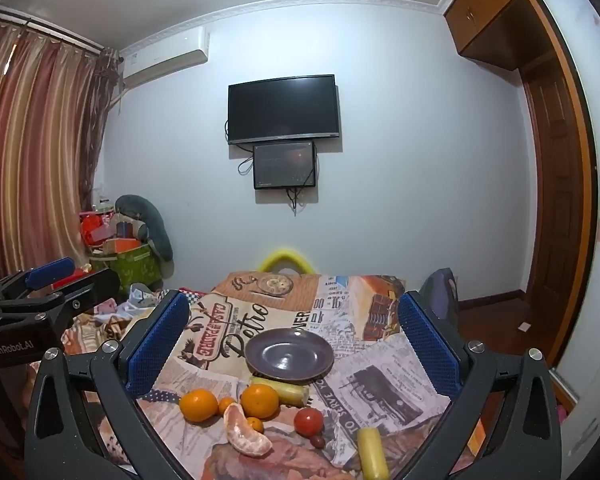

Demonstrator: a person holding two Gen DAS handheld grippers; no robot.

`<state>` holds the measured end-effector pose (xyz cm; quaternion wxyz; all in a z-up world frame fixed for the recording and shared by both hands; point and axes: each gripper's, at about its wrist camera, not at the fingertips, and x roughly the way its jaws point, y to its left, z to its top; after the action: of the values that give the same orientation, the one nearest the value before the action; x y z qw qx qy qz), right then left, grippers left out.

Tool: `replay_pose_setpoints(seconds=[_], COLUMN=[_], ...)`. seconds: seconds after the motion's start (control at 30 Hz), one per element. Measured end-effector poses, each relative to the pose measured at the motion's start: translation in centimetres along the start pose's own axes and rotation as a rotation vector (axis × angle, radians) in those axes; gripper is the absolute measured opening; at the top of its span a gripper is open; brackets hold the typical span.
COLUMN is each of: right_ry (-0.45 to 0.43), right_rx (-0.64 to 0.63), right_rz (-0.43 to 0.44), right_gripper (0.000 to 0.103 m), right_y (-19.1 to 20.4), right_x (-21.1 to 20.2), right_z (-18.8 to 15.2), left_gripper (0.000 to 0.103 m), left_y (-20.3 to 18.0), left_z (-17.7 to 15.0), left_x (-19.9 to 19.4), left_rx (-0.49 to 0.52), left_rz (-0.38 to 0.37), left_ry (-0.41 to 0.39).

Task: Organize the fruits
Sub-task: 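Move both tools toward the fruit on the table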

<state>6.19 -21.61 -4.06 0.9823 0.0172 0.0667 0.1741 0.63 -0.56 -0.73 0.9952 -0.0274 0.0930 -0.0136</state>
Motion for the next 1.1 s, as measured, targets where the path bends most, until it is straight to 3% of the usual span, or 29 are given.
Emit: replay_pose_setpoints(seconds=[0.9,1.1], right_ry=[0.019,0.101], right_rx=[-0.016,-0.036], right_rz=[-0.011,-0.035], right_gripper=[0.103,0.103], right_y=[-0.3,-1.6], right_x=[0.8,3.0], right_z=[-1.1,-3.4], left_gripper=[0.103,0.103], left_y=[0.3,1.6], left_z=[-0.9,-1.5], left_x=[1.4,3.3], left_rx=[0.006,0.033], left_rz=[-0.002,0.034], left_ry=[0.028,0.073])
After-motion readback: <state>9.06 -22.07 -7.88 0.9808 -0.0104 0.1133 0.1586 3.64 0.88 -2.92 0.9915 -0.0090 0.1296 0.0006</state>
